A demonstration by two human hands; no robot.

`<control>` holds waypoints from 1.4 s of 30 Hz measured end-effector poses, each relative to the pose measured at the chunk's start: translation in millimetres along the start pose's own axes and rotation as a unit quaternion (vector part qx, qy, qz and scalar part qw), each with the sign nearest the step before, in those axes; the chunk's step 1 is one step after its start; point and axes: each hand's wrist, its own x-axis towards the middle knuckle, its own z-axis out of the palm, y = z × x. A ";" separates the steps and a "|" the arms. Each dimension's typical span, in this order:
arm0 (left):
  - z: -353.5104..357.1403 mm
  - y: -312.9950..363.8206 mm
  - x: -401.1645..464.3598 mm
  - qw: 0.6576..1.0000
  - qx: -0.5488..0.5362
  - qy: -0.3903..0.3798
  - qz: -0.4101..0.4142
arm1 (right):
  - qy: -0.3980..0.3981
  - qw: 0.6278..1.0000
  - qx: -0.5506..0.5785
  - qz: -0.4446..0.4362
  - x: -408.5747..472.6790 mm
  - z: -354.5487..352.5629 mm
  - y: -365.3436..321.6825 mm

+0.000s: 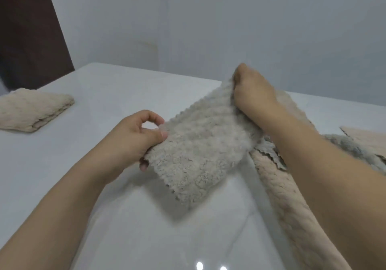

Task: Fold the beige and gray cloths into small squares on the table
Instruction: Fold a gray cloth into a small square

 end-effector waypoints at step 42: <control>64.8 -21.5 -22.6 0.794 0.598 -0.109 -0.001 | -0.254 0.960 -0.054 -0.104 -55.6 66.6 54.1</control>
